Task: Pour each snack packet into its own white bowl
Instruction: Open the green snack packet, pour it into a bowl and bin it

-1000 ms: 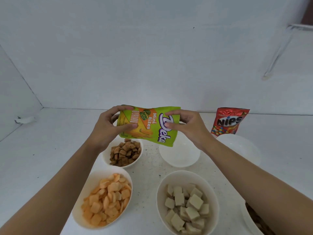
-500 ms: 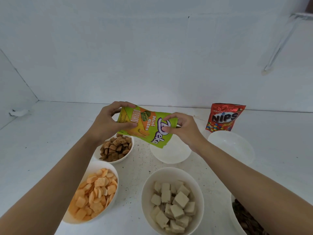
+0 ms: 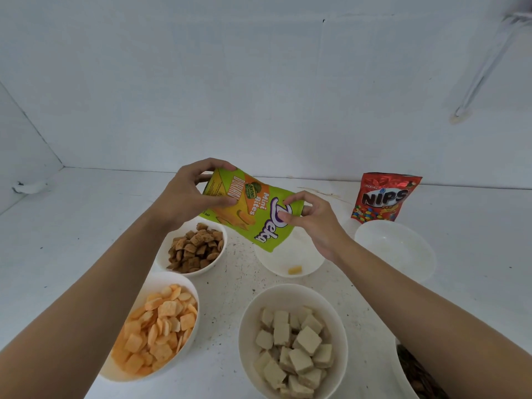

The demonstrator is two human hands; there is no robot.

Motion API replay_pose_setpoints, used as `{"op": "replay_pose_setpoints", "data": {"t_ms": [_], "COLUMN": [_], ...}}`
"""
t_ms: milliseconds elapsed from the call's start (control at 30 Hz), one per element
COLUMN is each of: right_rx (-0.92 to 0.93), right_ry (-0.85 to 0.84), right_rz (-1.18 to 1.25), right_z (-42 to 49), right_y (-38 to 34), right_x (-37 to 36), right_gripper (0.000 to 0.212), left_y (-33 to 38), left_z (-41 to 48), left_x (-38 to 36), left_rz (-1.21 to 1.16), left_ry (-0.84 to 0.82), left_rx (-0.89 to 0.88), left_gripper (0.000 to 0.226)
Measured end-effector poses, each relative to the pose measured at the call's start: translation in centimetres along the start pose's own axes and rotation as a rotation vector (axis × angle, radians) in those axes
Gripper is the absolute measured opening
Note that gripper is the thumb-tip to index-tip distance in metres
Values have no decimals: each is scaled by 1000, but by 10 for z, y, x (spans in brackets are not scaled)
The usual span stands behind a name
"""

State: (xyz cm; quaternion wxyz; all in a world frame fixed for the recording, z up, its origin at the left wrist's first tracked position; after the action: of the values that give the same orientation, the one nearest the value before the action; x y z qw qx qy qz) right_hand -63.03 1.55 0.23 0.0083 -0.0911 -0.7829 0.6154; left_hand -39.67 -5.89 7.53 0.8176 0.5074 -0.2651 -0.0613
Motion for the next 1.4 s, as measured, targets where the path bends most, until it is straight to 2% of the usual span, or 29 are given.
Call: {"op": "replay_pose_setpoints", "data": {"t_ms": [200,433,667,967,1267,1400], "right_rx": [-25,77,-48,136,-38,14], "right_ry": [3,43,23,144,81,111], "right_rz": [-37,-44,-85,83,2,9], "right_z": [1,-1,5,7,4,5], "right_y": [7,-6,11,-4,26,16], "right_x": [7,7,8,10,8,12], "right_gripper": [24,22,23,20,18,18], "left_y": [0,3,4,17,15,14], "left_z": [3,3,7,14,18,18], "left_x": [-8,-7,-14,-11,-20,-18], "left_rz": [23,-16,30,-37,-9,-16], "left_ry": [-44,6,-34,18,-49,-30], "left_rx": [30,22,27,-29,-59,-51], "left_gripper": [51,53,50,51,48,48]}}
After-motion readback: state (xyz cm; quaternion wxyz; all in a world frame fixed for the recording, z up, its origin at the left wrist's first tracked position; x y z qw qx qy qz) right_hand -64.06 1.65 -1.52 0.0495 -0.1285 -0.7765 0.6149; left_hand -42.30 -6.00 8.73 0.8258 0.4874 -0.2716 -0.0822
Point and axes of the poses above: each hand's wrist, its own z-axis towards the middle knuckle, its own x-axis out of the back of the hand, y = z × x, the point moved 5 cm from there along z, towards the middle knuckle, and after that the axes turned 12 degrees about -x, right-handed, at the moved point
